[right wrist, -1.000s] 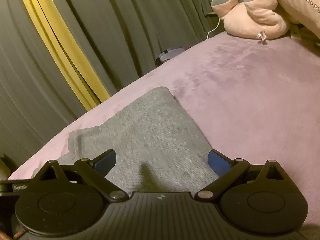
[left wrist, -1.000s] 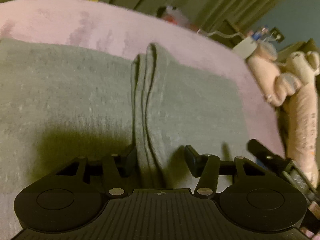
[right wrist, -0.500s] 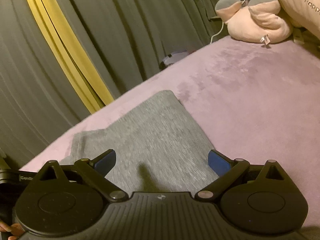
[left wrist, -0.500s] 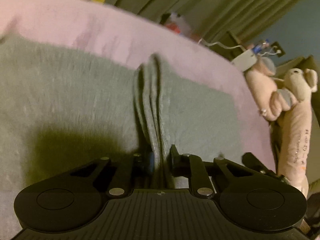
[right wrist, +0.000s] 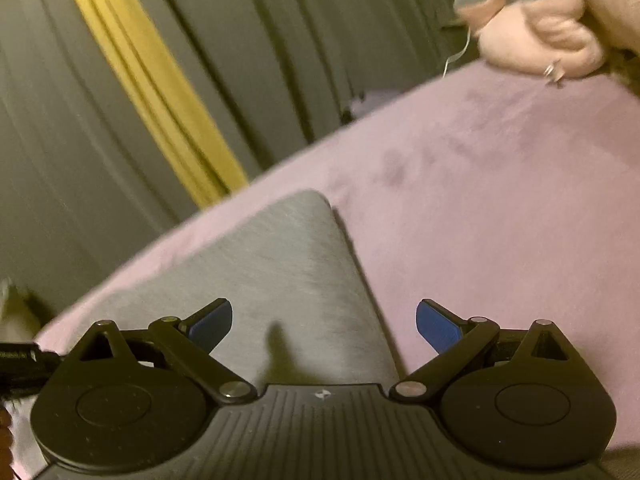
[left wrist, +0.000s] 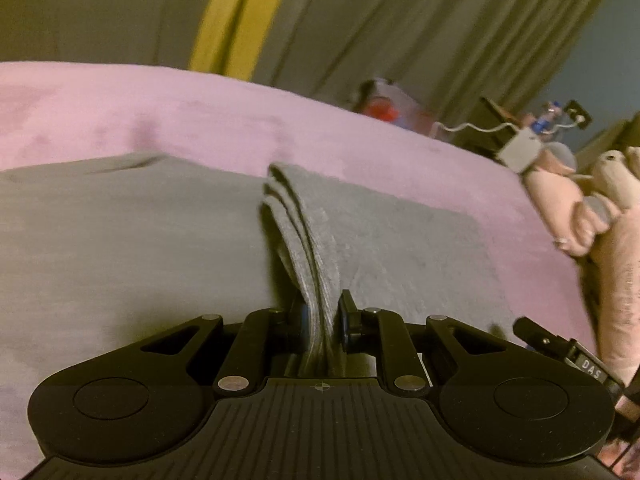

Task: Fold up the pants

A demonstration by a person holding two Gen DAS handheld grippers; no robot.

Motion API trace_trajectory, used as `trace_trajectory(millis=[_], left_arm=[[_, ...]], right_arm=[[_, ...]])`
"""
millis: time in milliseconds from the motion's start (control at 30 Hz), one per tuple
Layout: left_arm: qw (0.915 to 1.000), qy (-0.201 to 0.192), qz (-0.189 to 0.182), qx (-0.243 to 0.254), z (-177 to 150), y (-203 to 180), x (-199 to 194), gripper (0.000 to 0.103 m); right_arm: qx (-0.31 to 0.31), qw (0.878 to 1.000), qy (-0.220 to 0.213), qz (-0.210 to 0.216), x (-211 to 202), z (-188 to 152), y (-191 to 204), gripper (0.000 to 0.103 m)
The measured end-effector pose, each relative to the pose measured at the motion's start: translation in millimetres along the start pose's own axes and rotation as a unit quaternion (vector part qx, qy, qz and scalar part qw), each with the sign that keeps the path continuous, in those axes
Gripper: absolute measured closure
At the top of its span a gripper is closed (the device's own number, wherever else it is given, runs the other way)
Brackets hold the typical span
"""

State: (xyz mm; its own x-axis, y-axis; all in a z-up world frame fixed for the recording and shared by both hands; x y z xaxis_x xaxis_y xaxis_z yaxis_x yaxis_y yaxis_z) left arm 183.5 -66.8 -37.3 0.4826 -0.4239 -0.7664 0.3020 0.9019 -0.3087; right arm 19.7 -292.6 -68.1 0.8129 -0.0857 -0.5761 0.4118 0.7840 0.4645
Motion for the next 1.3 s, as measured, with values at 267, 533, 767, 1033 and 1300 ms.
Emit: trace_trajectory(millis=[267,533,767,1033,1300], left_arm=[[0.9996,-0.009,0.022,-0.016,-12.4,35.9,-13.5,0.082],[0.9966,-0.054,0.044,-0.044,10.8,43.8,-16.5,0.05],[0.9966,-0.024,0.051,-0.06,39.9,54.6,26.8,0.05],[0.9947,-0.084,0.044,-0.04,61.9,49.9,36.4,0.08],[0.9861,-0.117,0.104,0.056,22.7,35.9,-21.1,0.06]], right_arm=[[-0.059,0.997,0.016,0.049,2.6,-9.2,25.0,0.005],[-0.092,0.992,0.028,0.081,7.6,-16.9,42.3,0.058],[-0.091,0.993,0.055,0.056,20.0,-25.1,37.4,0.058],[-0.082,0.994,0.055,0.056,19.5,-29.0,37.9,0.058],[-0.086,0.994,0.052,0.052,18.3,-30.7,38.8,0.057]])
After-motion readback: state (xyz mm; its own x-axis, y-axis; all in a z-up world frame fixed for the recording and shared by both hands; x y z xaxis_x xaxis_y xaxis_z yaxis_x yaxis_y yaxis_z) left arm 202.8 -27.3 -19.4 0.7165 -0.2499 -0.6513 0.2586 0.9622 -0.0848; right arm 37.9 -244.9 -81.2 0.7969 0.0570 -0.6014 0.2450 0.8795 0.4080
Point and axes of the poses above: each gripper's, at about its wrist camera, not at the fingertips, and x roughly the way its jaws point, y to its left, z to its top, the point moved 7 cm from there along x, roughly the way its jaws point, and after that the axes turned 5 degrees about z, right-handed, at the moved point
